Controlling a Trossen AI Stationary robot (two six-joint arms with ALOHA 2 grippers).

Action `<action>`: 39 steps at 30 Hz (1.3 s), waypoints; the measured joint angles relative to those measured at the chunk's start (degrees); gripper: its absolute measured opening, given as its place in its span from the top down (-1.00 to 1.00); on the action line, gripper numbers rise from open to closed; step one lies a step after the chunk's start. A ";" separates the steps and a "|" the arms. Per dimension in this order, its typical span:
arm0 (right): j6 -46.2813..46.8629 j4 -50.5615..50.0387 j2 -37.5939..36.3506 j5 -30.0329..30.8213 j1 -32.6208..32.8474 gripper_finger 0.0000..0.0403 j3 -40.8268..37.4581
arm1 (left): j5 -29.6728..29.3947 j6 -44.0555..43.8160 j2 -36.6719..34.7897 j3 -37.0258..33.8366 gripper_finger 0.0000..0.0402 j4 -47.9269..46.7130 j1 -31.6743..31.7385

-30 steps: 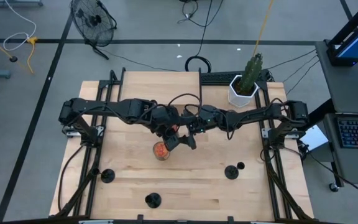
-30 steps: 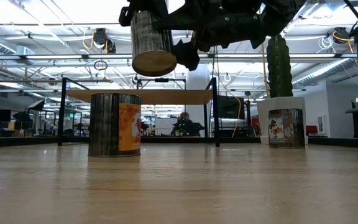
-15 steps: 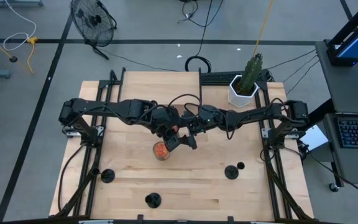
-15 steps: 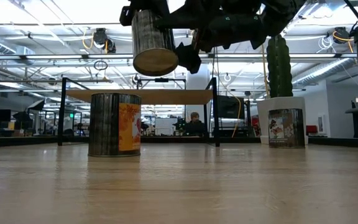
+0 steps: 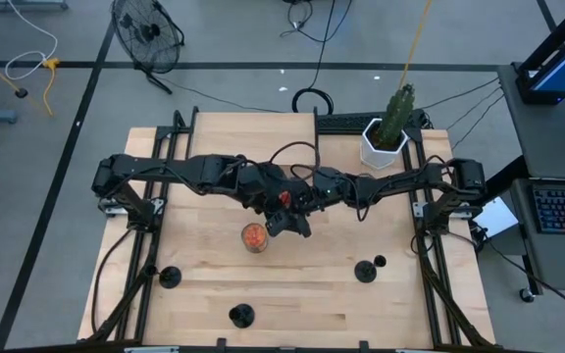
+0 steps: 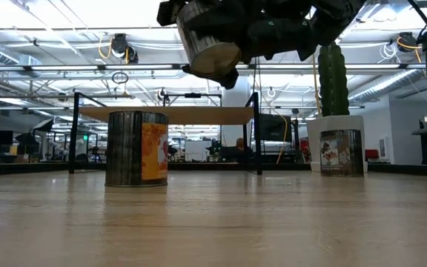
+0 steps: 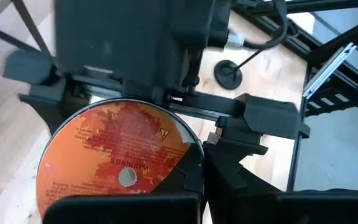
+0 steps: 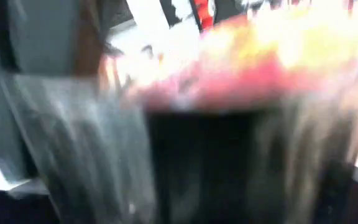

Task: Pick & Place candle stick holders
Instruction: Put the top orange scented candle on the shelf

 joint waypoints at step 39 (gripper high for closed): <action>5.08 -1.26 -0.19 -0.51 0.47 -0.95 0.09 | 0.84 -1.12 0.13 -0.26 1.00 -1.34 -0.15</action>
